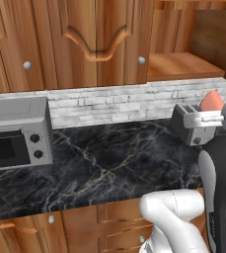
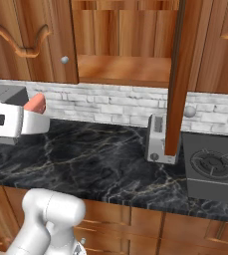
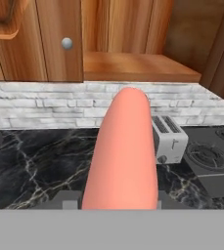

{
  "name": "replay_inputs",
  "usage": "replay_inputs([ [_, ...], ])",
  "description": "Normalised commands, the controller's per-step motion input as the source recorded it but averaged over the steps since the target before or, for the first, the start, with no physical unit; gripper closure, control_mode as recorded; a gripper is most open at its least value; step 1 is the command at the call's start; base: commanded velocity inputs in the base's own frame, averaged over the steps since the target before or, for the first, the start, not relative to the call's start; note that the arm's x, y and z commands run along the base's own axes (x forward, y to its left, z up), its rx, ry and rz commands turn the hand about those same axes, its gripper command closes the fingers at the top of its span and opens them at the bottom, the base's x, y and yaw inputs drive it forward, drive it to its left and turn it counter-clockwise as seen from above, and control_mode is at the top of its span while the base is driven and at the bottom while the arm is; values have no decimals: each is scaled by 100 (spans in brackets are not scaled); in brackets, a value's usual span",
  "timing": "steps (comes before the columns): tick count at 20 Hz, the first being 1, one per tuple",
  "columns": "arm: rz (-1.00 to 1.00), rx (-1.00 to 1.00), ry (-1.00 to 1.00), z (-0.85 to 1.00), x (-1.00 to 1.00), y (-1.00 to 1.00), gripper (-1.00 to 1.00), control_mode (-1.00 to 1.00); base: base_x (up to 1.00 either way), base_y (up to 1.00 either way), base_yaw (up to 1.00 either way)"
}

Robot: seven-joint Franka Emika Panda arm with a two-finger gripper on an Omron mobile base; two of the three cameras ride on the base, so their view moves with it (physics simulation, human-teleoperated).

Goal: Open the cabinet. Pick the bar soap and place it next to the sink. Then close the cabinet.

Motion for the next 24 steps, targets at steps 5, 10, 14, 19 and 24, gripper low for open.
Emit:
replay_inputs([
  [5,0,0,0,0,0,0,100,-100,0,0,0],
  [10,0,0,0,0,0,0,100,-100,0,0,0],
  [14,0,0,0,0,0,0,100,-100,0,0,0],
  [19,0,0,0,0,0,0,100,-100,0,0,0],
  [24,0,0,0,0,0,0,100,100,-80,-10,-10],
])
